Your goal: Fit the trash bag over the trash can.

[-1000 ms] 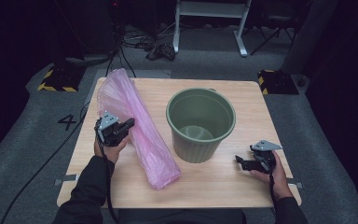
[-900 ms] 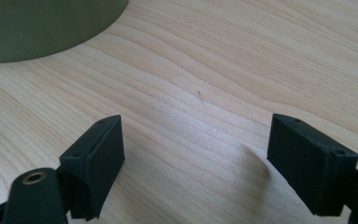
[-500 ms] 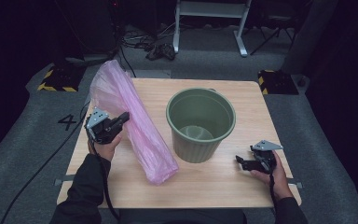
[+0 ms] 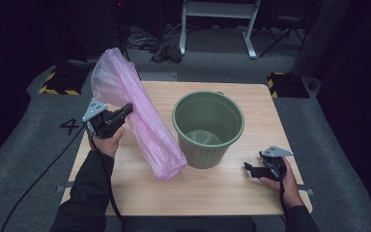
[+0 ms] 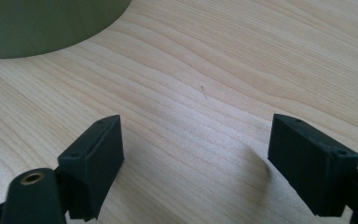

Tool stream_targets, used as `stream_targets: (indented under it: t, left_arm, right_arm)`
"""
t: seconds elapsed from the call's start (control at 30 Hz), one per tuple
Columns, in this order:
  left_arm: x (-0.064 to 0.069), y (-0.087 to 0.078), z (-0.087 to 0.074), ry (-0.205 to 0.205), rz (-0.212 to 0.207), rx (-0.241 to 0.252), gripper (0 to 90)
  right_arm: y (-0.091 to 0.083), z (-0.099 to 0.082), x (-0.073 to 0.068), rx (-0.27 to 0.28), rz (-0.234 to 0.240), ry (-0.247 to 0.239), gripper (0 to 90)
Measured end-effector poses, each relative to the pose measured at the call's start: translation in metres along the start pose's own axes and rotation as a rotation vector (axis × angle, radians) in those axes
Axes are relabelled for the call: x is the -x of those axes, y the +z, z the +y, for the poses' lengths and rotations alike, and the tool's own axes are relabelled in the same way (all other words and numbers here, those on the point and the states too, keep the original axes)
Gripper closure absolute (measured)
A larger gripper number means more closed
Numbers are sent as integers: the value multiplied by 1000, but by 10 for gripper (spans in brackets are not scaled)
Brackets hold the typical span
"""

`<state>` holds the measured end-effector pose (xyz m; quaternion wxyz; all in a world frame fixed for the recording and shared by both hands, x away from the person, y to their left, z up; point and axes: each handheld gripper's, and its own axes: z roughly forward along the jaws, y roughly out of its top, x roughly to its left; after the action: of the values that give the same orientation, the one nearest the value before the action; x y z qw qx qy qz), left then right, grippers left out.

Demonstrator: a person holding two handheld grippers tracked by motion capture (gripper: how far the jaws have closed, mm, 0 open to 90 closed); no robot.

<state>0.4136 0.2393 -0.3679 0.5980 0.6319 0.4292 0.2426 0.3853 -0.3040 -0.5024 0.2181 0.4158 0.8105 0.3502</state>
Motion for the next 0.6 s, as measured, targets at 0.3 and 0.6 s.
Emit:
stream_targets:
  t: [0.3,0.6]
  left_arm:
    - [7,-6,54,-3,-29,82,898]
    - [24,-8,95,49,-34,137,899]
  right_arm:
    - [0,0,0,-1,5,0,181]
    - [1,0,1,-2,5,1,180]
